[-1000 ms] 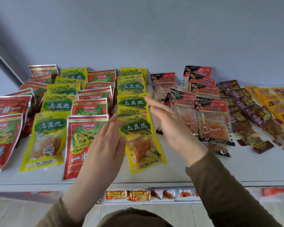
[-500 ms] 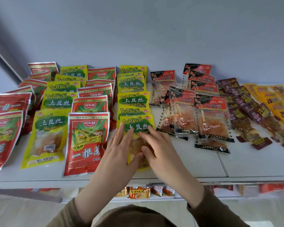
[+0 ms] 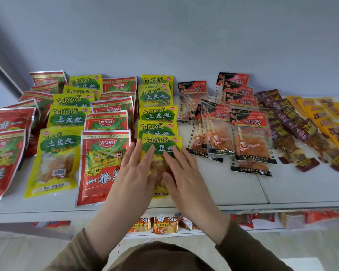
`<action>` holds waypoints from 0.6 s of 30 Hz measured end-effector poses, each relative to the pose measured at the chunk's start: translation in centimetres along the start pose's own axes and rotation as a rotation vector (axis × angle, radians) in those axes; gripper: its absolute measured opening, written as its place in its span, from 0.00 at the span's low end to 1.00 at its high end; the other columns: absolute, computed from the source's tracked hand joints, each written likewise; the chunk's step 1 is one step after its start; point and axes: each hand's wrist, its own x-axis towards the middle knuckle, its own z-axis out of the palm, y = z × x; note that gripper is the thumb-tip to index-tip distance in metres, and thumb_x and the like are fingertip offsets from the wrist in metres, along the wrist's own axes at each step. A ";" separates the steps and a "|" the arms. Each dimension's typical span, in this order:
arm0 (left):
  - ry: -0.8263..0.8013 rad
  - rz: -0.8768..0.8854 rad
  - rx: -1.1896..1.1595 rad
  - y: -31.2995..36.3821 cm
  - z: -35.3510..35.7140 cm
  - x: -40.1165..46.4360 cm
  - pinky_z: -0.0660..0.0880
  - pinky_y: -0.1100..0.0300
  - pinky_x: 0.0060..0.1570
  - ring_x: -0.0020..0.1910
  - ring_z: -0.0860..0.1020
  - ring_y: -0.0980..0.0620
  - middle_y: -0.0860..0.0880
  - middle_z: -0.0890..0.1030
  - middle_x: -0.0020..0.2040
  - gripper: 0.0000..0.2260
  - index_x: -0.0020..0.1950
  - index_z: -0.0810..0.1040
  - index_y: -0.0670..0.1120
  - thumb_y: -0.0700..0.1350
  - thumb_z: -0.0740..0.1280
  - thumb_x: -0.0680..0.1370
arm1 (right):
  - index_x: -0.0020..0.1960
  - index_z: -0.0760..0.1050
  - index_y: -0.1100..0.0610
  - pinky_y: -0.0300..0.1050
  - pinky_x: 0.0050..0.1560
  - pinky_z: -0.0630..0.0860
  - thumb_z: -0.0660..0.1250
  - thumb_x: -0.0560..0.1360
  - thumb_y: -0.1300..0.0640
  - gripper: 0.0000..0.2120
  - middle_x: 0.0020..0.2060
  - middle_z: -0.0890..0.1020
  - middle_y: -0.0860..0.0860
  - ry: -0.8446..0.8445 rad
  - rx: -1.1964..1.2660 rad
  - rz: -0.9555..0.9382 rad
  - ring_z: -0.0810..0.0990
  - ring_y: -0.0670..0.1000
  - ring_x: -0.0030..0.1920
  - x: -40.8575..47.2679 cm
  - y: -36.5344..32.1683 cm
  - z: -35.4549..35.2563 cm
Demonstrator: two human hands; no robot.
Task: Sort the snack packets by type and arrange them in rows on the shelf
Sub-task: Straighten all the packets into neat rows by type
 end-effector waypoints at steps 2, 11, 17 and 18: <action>0.022 0.061 0.091 -0.3 0.0 0.0 0.45 0.53 0.80 0.83 0.42 0.48 0.48 0.51 0.84 0.24 0.82 0.61 0.51 0.51 0.58 0.85 | 0.81 0.56 0.48 0.40 0.77 0.41 0.51 0.86 0.46 0.24 0.82 0.53 0.47 0.002 -0.008 -0.025 0.42 0.48 0.81 0.2 0.2 0.1; 0.051 0.083 0.181 -1.1 -0.1 -0.1 0.53 0.50 0.80 0.81 0.60 0.47 0.49 0.65 0.81 0.22 0.79 0.67 0.50 0.52 0.59 0.85 | 0.77 0.66 0.50 0.42 0.76 0.55 0.54 0.85 0.46 0.22 0.79 0.62 0.47 0.069 0.059 -0.013 0.52 0.48 0.80 0.7 -0.6 -0.3; 0.060 0.122 0.146 -0.5 -1.2 0.0 0.51 0.50 0.80 0.82 0.56 0.49 0.50 0.62 0.82 0.24 0.81 0.64 0.52 0.54 0.57 0.84 | 0.69 0.75 0.56 0.43 0.73 0.64 0.61 0.84 0.56 0.15 0.69 0.75 0.49 0.346 0.172 0.010 0.68 0.49 0.73 0.0 0.2 -3.6; 0.063 0.141 0.137 -0.4 -1.4 0.0 0.52 0.49 0.80 0.82 0.56 0.48 0.50 0.63 0.82 0.24 0.81 0.64 0.52 0.54 0.57 0.84 | 0.69 0.76 0.56 0.44 0.72 0.66 0.61 0.84 0.57 0.14 0.67 0.76 0.48 0.391 0.204 0.036 0.70 0.48 0.70 -0.1 0.5 -4.2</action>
